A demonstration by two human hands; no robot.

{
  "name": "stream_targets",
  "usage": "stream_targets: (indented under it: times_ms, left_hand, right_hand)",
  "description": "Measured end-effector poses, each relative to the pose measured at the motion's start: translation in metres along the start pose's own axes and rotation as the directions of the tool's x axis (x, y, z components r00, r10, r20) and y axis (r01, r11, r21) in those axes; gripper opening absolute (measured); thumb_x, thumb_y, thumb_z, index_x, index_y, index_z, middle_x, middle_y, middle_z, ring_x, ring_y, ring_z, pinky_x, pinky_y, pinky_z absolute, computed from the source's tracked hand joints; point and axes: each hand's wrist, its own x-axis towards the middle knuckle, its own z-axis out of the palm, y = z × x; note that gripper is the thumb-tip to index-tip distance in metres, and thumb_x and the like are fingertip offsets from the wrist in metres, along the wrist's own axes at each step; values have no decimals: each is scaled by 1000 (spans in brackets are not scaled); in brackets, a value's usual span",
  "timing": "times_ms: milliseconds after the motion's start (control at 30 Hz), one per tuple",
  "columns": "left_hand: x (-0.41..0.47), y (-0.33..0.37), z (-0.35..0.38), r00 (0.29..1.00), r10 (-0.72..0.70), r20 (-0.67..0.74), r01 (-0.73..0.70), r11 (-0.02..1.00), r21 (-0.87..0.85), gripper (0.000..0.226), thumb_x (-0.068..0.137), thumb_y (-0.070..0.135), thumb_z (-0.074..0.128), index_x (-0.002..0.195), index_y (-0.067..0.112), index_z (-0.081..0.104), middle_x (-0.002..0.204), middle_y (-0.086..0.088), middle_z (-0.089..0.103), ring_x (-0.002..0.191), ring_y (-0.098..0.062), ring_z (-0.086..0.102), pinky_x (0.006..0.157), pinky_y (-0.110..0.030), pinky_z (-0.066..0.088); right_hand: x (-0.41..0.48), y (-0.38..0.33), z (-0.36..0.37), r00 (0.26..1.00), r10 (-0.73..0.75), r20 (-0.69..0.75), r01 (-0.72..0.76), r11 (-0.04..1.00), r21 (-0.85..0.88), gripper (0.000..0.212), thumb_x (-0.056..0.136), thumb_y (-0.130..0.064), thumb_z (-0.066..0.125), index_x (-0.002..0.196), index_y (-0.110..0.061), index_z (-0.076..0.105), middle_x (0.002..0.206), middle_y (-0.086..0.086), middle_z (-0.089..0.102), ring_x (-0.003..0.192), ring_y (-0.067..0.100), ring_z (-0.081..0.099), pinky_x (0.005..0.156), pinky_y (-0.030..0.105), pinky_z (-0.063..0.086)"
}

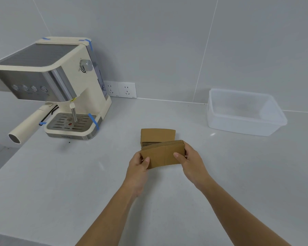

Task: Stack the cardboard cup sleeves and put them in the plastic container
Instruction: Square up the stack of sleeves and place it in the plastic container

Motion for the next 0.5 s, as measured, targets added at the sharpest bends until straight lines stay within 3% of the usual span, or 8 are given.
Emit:
stream_targets:
  times_ms: [133,200,300,400,500]
  left_hand:
    - [4,9,-1,999,23,-45,-18,994,111,23,97,11,41,111,25,52,115,1,58,112,-18,53,100,-35,43]
    - [7,15,0,997,33,-67,-25,992,127,22,96,9,44,110,22,54,113,-1,59,110,-21,55,100,-39,44]
    - [12,25,-1,992,48,-117,-38,996,86,20,89,3,54,107,13,60,100,-2,65,98,-19,61,95,-38,48]
    - [17,37,-3,986,48,-159,-43,998,35,16,82,-2,62,90,13,64,88,-1,67,85,-15,63,85,-29,51]
    - [23,47,-4,988,22,-154,-26,999,-28,16,81,-4,63,90,8,65,87,-5,68,82,-18,64,77,-29,54]
  right_hand:
    - [5,0,-3,1000,26,-8,-27,996,-82,27,95,-15,42,121,-16,51,109,7,51,94,15,47,81,23,34]
    - [8,-1,-4,999,35,-15,-36,997,-69,26,95,-15,43,119,-15,53,109,6,53,96,16,50,82,25,37]
    - [13,-4,-5,996,53,-77,-51,998,32,24,91,-12,51,114,-15,58,102,4,63,95,18,58,82,25,46]
    - [19,-8,-7,982,114,-147,-94,986,141,31,87,-11,58,117,-14,53,91,-4,59,89,14,57,77,22,44]
    - [28,-12,-7,970,161,-180,-119,968,222,23,83,-10,64,105,-12,56,94,2,62,89,17,59,73,21,46]
